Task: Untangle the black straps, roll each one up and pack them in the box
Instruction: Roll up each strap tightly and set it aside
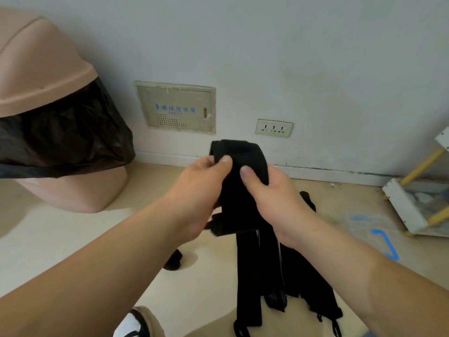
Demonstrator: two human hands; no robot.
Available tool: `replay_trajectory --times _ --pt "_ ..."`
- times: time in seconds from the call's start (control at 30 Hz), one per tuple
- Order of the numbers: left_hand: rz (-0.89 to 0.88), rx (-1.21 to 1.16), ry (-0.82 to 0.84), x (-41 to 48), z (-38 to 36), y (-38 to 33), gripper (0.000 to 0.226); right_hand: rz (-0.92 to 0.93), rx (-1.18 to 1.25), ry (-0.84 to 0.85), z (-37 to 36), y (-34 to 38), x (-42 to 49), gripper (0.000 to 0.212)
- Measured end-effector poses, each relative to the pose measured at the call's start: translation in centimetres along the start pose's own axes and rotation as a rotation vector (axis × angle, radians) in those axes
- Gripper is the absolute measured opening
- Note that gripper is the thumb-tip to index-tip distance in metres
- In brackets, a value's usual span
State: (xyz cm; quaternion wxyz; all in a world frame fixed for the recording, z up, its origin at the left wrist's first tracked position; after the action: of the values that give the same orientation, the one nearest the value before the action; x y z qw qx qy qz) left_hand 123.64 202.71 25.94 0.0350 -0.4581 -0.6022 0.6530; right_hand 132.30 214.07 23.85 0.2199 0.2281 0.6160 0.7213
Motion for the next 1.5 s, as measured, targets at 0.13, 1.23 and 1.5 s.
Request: replay_trajectory --times 0.13,1.23,1.5 --pt "0.045 0.287 0.098 -0.8 -1.8 2.0 0.029 -0.058 0.076 -0.176 1.4 -0.2 1.7 0.035" --pt "-0.075 0.446 -0.046 0.1 -1.9 3.1 0.025 -0.142 -0.194 0.027 2.0 -1.9 1.2 0.04" --pt "-0.177 0.445 -0.297 0.7 0.0 0.6 0.022 -0.085 -0.254 0.2 1.2 0.1 -0.2 0.046"
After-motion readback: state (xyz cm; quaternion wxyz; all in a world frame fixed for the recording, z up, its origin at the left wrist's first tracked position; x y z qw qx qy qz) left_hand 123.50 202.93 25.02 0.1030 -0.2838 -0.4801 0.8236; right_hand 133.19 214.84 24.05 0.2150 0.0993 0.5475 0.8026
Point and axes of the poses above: each hand's wrist, its own x-axis towards the middle knuckle, its own z-axis out of the back of the hand, y = z × x, the point moved 3 cm from there along x, towards the middle knuckle, and after that the axes turned 14 degrees about z, right-handed, at the moved point
